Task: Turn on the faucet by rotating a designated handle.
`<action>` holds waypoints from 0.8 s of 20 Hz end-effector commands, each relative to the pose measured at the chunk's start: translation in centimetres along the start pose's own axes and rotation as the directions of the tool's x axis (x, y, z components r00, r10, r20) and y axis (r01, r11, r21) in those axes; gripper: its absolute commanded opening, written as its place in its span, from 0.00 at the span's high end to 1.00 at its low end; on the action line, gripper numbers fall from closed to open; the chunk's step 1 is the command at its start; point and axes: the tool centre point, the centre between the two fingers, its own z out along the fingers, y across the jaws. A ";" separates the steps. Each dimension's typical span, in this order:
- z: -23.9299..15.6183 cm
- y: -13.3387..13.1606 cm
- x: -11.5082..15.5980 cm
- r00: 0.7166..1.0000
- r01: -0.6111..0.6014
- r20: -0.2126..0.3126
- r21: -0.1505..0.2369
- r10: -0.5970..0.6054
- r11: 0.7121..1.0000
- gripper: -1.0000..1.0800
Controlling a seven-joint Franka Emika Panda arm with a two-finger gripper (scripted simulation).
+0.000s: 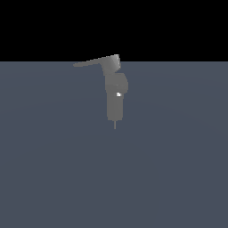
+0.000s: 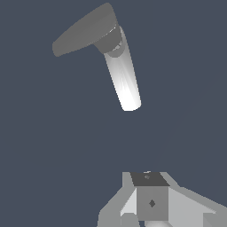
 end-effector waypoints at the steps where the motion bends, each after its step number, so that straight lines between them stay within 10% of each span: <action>1: 0.3 -0.7 1.6 0.998 -0.063 0.020 0.016 0.063 0.998 1.00; 16: 4.3 -5.0 11.1 0.884 -0.454 0.124 0.004 0.450 0.891 1.00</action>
